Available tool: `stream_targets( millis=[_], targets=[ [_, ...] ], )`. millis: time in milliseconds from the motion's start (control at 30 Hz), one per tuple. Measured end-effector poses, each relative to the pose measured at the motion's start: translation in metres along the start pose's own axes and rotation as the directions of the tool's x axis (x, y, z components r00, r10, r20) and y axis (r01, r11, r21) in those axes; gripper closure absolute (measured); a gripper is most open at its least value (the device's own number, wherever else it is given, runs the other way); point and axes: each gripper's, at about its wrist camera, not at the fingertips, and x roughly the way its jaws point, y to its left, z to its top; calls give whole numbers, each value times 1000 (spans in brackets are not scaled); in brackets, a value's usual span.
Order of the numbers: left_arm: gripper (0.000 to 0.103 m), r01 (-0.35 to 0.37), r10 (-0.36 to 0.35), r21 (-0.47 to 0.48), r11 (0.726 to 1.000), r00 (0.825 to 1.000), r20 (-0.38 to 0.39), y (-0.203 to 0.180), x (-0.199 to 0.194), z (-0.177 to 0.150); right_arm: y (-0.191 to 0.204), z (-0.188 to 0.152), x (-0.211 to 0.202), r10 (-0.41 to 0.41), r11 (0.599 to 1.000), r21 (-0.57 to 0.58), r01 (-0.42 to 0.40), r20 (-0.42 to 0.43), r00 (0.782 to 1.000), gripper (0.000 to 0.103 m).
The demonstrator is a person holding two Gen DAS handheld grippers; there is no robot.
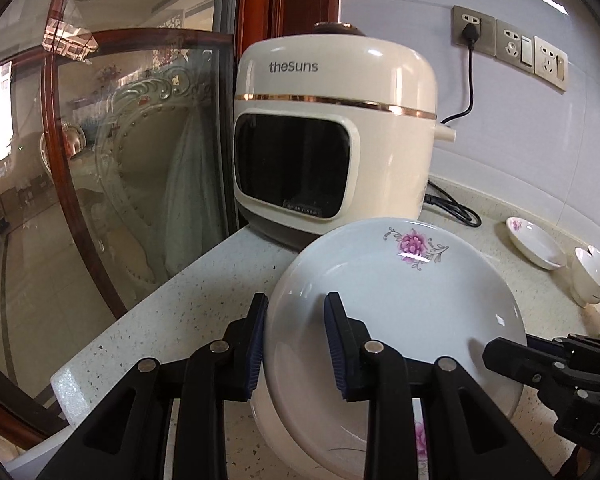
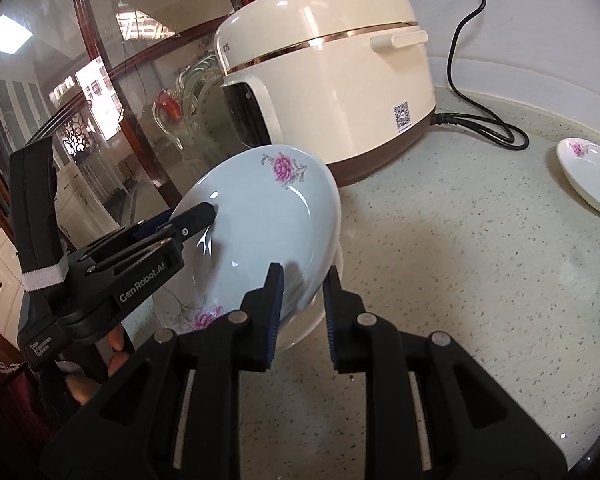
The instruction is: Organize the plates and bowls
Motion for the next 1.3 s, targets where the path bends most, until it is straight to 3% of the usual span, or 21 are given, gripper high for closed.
stream_targets(
  millis=[267,600,767,967,1000,1067,1100,1133,1200,1300],
  targets=[
    [74,-7,8,15,1000,998,-54,8,8,-9,6,-3,5,-1,999,-37,0,-17,1000,79],
    [74,-28,30,32,999,998,-53,6,9,-9,7,-9,18,-29,998,-49,25,-77,997,79],
    [74,-33,35,56,998,999,-33,1,6,-10,16,-11,17,-27,997,-78,21,-80,996,63],
    [71,-51,53,55,997,998,-36,1,6,-10,16,-13,19,-52,995,-92,43,-92,994,62],
    [69,-53,55,48,997,998,-42,2,7,-10,15,-13,20,-57,995,-90,48,-100,993,61],
    [55,-54,56,30,998,997,-58,5,10,-10,17,-12,18,-104,989,-116,94,-84,991,55],
    [40,-54,55,23,998,997,-62,6,10,-10,19,-11,14,-146,981,-135,136,-64,987,45],
    [29,-54,55,16,998,997,-59,7,9,-10,18,-9,10,-186,974,-141,179,-34,982,41],
    [22,-63,63,16,998,997,-36,6,5,-10,10,-5,0,-238,966,-99,239,15,971,25],
    [20,-75,76,49,996,997,-20,-1,3,-11,-12,-1,-8,-282,960,3,282,23,959,24]
  ],
)
